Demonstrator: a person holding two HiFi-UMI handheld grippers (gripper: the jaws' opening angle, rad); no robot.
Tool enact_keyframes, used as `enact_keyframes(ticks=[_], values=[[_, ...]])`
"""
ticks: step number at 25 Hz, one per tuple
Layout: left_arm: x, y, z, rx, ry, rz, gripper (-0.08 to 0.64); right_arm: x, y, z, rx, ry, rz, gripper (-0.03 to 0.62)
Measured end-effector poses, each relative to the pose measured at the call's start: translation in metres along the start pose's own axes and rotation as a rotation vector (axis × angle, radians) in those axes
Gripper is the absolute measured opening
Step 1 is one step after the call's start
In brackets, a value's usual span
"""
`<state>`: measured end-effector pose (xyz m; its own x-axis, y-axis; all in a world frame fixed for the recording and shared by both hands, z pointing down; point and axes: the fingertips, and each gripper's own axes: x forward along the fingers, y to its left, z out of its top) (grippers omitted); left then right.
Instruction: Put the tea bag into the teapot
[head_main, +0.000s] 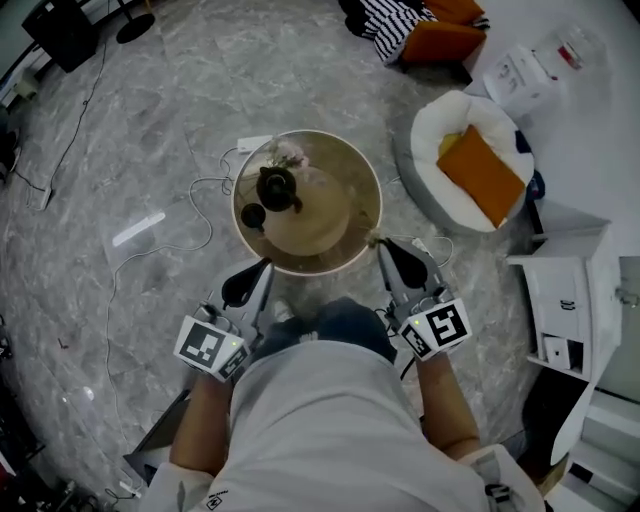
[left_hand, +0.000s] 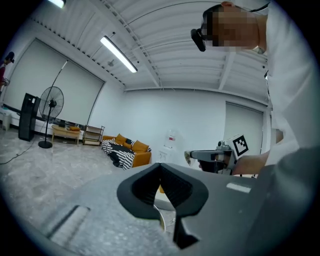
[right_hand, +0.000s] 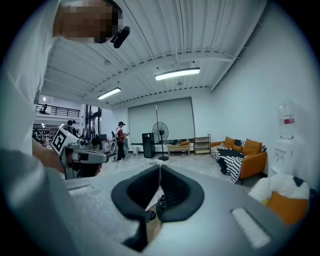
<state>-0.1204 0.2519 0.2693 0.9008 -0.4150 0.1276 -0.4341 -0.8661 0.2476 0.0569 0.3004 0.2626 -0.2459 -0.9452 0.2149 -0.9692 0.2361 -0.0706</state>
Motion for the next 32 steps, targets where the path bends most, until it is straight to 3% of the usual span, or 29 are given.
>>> enact_keyframes(ticks=[10,23,32], values=[[0.031,0.035,-0.004,-0.031,0.015,0.119,0.006,0.056,-0.044,-0.001,-0.017,0.036,0.084,0.008],[0.105,0.042,0.002,-0.115,-0.035,0.399,0.006,0.114,-0.111,-0.017,0.011,0.102,0.401,0.007],[0.123,0.055,-0.003,-0.142,-0.046,0.509,0.006,0.167,-0.113,-0.03,0.004,0.157,0.541,0.007]])
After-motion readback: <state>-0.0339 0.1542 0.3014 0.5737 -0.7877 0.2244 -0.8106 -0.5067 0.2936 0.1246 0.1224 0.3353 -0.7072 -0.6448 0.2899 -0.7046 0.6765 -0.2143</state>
